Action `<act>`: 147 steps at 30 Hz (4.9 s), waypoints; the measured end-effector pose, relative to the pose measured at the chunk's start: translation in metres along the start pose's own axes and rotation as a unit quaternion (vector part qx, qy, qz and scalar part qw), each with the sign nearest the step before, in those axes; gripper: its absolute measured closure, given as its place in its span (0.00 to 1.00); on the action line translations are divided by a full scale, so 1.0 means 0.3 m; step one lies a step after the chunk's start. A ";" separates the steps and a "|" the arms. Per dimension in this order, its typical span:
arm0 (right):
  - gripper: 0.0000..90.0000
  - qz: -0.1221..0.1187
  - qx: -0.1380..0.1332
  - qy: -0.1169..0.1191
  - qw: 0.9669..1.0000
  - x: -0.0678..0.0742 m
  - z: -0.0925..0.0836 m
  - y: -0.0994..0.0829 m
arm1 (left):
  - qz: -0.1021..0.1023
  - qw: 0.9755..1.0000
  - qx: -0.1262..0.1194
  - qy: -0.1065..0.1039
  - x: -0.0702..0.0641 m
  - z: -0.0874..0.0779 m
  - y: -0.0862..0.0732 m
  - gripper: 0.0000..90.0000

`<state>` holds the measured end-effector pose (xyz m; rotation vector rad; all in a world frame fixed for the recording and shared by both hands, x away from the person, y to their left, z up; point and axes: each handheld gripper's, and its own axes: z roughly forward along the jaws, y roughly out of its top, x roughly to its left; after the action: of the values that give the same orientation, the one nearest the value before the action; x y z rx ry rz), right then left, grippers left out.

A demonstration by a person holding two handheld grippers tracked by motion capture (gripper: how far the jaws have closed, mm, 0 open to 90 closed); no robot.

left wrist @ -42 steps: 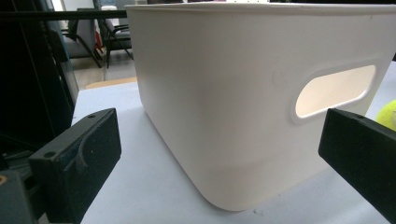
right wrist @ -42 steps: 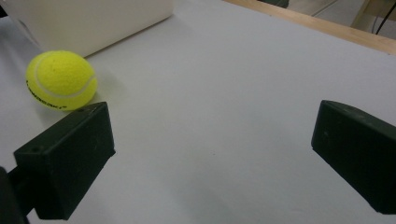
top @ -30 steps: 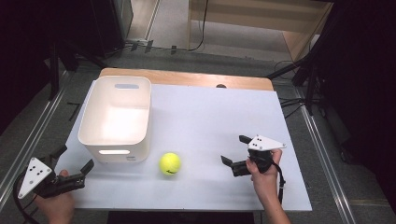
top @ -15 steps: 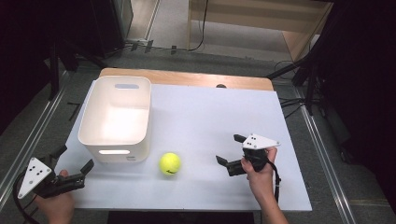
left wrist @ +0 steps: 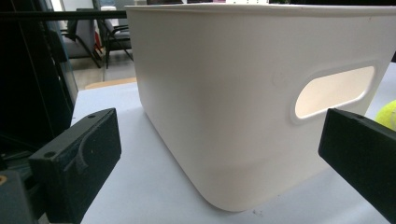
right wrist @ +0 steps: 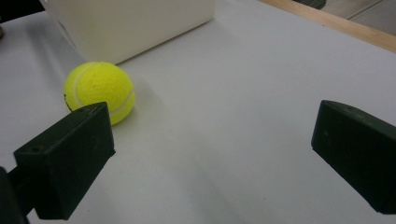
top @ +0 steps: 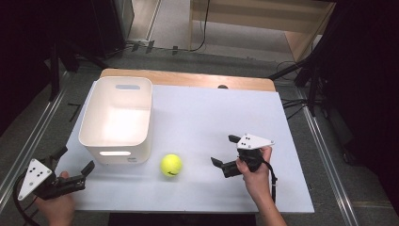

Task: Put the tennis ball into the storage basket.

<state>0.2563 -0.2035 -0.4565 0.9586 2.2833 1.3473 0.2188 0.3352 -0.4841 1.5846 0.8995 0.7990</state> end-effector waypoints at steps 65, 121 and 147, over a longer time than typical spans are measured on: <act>0.00 -0.046 0.070 0.073 0.994 0.148 0.212 0.102 | -0.003 1.000 -0.004 -0.003 0.003 -0.001 0.000 0.00; 0.06 -0.061 0.160 0.117 0.978 0.283 0.417 0.102 | -0.006 1.000 -0.006 -0.005 0.006 -0.001 0.000 0.00; 0.25 -0.073 0.173 0.088 0.978 0.303 0.452 0.088 | -0.007 1.000 -0.006 -0.004 0.007 -0.002 0.000 0.00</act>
<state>0.2786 -0.0446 -0.4965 0.7734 2.7253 1.0302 0.2193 0.3373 -0.4840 1.5683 0.8979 0.7854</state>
